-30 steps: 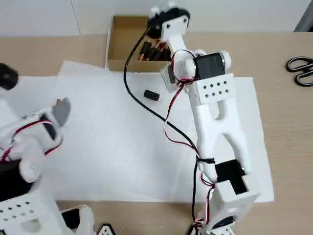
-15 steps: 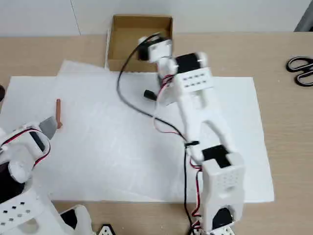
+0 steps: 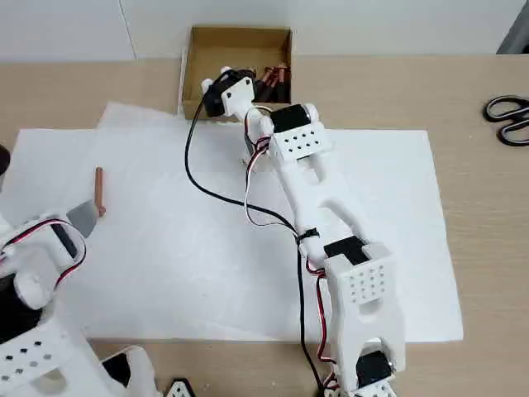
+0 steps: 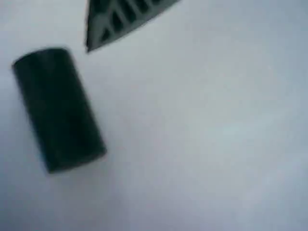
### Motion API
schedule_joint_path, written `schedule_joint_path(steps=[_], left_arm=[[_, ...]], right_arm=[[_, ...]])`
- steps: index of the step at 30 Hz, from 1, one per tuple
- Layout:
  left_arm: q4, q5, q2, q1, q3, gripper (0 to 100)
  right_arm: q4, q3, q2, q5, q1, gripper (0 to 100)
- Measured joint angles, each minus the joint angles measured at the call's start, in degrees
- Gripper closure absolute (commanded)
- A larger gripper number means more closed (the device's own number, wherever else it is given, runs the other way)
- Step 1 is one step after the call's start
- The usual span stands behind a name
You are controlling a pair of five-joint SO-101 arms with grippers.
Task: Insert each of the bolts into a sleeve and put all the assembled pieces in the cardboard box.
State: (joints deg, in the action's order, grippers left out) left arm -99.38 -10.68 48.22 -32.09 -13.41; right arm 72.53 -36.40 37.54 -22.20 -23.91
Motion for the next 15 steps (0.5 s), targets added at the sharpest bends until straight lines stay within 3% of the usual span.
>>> schedule_joint_path(steps=[15], left_arm=[[0.00,0.00,0.00,0.00,0.00,70]], right_arm=[[-5.80,0.00,7.21,0.00,-2.90,77.9]])
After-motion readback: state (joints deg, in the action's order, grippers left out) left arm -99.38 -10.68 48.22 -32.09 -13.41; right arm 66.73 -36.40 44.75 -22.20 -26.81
